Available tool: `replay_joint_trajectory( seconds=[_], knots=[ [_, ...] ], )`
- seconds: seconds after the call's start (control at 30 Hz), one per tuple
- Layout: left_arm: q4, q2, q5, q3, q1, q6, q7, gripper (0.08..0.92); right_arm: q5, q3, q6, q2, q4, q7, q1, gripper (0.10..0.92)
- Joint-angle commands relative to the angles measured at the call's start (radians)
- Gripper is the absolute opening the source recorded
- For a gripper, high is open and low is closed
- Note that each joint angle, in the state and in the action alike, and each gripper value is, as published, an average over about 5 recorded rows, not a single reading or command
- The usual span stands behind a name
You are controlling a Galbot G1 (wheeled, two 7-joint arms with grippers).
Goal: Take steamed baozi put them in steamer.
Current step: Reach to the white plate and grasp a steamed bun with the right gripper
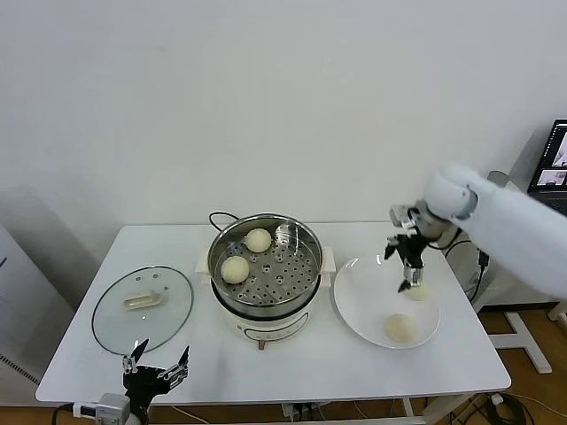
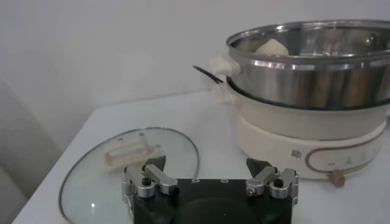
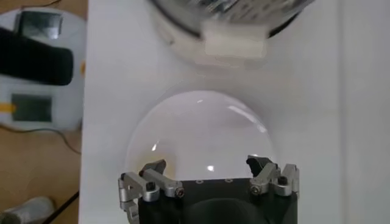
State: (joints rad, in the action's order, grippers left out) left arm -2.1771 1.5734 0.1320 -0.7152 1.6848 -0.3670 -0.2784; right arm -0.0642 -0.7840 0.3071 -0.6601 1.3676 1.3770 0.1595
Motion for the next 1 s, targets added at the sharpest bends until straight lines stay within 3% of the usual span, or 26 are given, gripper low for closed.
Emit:
replay_joint_trajectory(
  seconds=[0.03,1.0],
  knots=[
    [0.004,0.003,-0.003,-0.001,0.007,0.002,0.001,0.823,-0.143,0.13,-0.07,0.035,0.014,0.003,-0.229,0.823],
    [0.04,-0.006,0.0,-0.005,-0.009,0.002,0.001,0.823,-0.206,0.123,-0.063,-0.076,-0.104,-0.039,-0.281,0.823]
  ],
)
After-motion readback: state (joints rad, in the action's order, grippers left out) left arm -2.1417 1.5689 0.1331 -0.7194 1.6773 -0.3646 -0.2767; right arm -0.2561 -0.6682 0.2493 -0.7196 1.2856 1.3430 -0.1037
